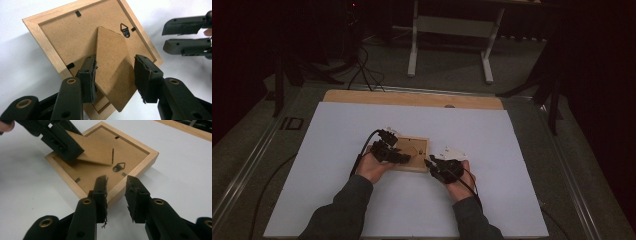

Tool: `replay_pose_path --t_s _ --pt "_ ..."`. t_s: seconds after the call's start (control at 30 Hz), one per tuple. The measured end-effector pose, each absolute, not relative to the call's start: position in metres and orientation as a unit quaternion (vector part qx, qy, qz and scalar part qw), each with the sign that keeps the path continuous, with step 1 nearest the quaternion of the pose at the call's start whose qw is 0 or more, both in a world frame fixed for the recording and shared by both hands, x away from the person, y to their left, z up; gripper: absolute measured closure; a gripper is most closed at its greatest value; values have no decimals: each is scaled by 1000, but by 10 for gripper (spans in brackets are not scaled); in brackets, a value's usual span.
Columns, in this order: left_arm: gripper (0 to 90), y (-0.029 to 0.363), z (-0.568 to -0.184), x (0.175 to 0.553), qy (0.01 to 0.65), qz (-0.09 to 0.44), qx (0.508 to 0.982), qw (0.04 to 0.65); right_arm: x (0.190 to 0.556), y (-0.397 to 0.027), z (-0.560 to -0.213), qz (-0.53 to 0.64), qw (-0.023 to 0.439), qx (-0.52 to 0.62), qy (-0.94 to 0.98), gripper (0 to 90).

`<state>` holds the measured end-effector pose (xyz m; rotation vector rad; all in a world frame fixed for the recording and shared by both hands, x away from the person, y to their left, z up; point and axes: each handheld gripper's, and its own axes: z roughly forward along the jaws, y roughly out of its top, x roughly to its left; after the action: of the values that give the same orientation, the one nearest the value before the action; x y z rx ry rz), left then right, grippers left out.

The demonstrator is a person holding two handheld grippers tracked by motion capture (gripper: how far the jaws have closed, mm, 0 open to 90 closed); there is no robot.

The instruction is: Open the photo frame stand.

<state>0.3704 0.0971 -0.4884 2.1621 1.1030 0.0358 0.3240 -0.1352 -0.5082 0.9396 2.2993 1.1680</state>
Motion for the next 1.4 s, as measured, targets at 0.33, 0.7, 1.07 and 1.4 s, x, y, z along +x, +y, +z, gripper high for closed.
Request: replay_pose_path --t_s 0.33,0.7,1.07,1.4 --pt "549 95 -487 360 401 51 844 353 325 -138 -502 427 189 341 816 662" --pt "550 93 -488 346 389 88 841 365 326 -142 -497 433 184 348 811 629" --pt "550 90 -488 331 368 131 843 370 326 -145 -492 435 188 356 805 590" --pt "550 89 -490 319 349 165 844 373 331 -150 -490 432 182 364 804 542"
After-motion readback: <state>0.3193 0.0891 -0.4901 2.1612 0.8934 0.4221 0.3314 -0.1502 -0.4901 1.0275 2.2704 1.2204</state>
